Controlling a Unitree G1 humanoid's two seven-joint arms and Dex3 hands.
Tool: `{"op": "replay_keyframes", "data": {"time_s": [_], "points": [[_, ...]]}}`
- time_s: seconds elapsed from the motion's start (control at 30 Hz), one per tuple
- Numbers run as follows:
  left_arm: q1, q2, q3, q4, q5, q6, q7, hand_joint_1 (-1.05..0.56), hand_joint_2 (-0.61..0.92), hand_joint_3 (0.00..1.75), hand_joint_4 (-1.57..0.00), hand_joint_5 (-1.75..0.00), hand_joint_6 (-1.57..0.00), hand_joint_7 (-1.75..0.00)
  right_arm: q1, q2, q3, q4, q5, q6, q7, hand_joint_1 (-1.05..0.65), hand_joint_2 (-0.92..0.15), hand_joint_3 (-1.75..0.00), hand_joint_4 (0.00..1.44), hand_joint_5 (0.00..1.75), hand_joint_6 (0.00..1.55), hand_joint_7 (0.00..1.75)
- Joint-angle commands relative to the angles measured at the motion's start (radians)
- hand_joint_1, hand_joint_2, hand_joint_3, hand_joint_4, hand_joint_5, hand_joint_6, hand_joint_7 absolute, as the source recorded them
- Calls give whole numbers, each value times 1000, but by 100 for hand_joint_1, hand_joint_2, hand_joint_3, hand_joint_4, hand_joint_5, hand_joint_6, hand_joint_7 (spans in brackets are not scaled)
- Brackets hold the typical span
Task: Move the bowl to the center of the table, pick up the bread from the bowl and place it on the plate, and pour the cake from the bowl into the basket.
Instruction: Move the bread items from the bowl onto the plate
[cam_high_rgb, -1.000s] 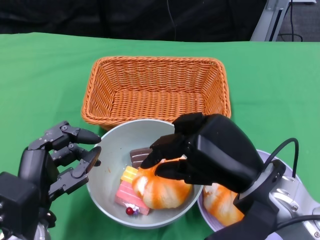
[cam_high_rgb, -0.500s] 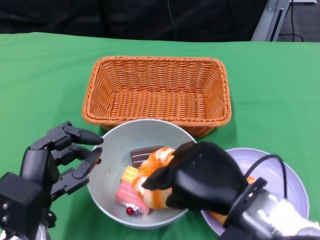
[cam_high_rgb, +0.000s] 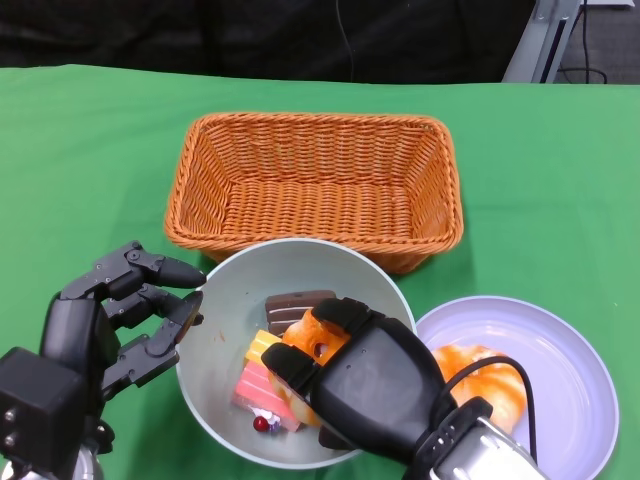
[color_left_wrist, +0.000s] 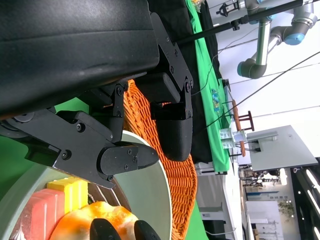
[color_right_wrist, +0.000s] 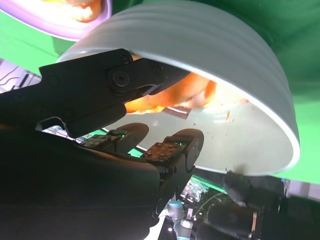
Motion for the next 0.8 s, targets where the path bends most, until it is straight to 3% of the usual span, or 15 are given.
{"op": "replay_keyframes", "data": {"time_s": [0.03,0.1,0.2,0.3,0.4,0.6,0.8], "points": [[6,7,6,-17,-8,7,6,-10,71,60,-72,-134,-80,-103,-6,8,24,53,-37,33,-2,-78,-91,-6,33,0,41,0],[8,4,7,-21,-3,7,14,-9,70,62,-74,-132,-81,-102,-12,12,33,69,-51,44,7,-75,-92,-5,32,0,43,1],[8,10,9,-22,10,7,20,-9,70,64,-75,-132,-81,-102,-27,6,45,97,-72,58,37,-58,-85,-1,40,4,61,6],[6,14,11,-14,8,0,16,-9,71,65,-75,-131,-81,-102,-40,4,55,123,-86,71,50,-55,-83,0,46,6,68,5],[3,16,11,-5,13,-11,17,-10,70,65,-76,-131,-81,-102,-55,6,60,145,-87,72,57,-53,-84,-1,48,6,67,3],[2,15,10,2,13,-20,15,-10,69,67,-76,-131,-82,-102,-132,19,89,184,-110,71,258,-56,-86,-1,51,5,62,0],[1,12,10,6,12,-19,19,-9,69,68,-76,-131,-82,-101,-208,51,105,261,-107,81,352,-58,-89,-1,67,10,59,0]]}}
